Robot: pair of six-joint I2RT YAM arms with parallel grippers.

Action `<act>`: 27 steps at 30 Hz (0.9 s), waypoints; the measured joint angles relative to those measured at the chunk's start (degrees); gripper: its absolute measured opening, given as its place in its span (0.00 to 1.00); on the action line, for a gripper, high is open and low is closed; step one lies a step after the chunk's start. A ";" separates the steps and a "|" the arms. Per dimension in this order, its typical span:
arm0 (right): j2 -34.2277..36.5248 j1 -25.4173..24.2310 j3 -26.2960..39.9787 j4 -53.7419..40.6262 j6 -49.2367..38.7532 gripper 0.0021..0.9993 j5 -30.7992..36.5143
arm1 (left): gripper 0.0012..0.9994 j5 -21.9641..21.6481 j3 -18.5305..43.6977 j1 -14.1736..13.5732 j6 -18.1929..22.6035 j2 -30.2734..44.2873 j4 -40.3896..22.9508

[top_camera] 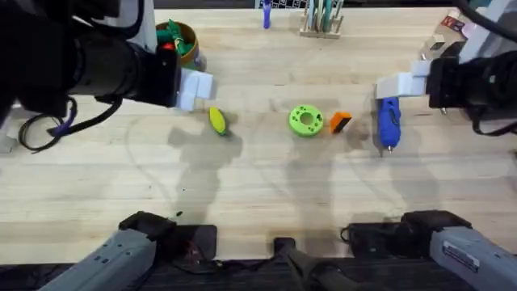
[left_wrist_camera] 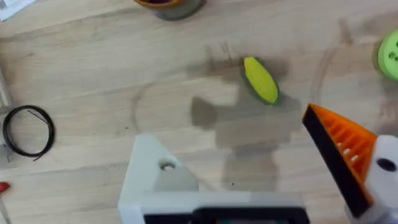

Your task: Pick up the gripper from the table and insert it into the empty holder that is missing its gripper. Then pick up a screw, insert it into the mounting hole, and use the screwdriver to tighten it. Finally, clean up the table by picking up the vegetable and placing it into the bucket.

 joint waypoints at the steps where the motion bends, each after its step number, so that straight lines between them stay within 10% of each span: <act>1: 0.00 0.00 0.00 0.00 0.00 0.99 0.00 | 0.99 0.01 -0.52 0.47 0.01 0.00 1.34; 27: 0.00 0.00 0.00 0.00 0.00 0.99 0.00 | 0.99 23.12 -38.80 15.86 0.15 -27.99 44.81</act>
